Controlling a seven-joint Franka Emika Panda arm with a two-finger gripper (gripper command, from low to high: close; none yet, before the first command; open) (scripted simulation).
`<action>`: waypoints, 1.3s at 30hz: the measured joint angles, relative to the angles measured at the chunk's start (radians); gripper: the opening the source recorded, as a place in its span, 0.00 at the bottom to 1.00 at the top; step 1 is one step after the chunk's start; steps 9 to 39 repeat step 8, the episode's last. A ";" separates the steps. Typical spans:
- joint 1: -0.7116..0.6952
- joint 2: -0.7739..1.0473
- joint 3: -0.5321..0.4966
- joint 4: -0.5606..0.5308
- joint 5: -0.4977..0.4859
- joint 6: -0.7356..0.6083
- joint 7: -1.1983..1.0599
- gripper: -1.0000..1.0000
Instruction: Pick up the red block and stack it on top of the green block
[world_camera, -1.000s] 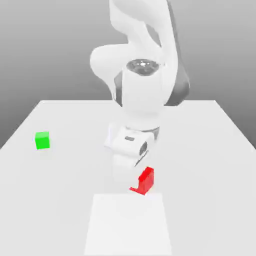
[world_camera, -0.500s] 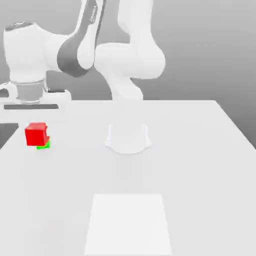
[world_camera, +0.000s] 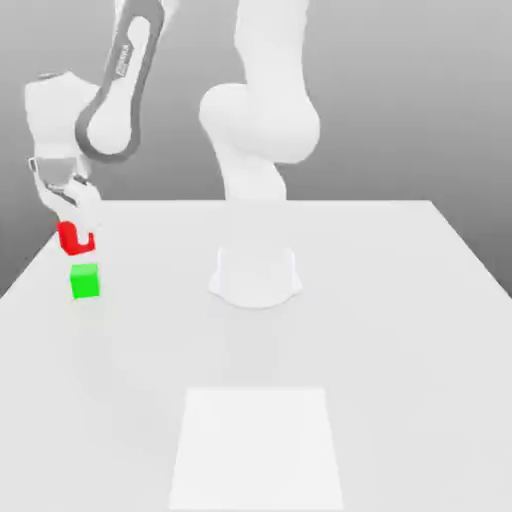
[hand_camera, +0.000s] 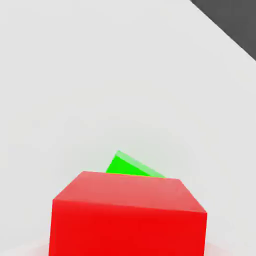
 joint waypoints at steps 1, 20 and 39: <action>0.000 0.000 0.000 0.000 0.000 -0.001 0.000 0.00; 0.001 0.000 0.000 0.000 -0.001 -0.001 0.001 1.00; 0.001 0.000 0.000 0.000 -0.001 -0.001 0.001 1.00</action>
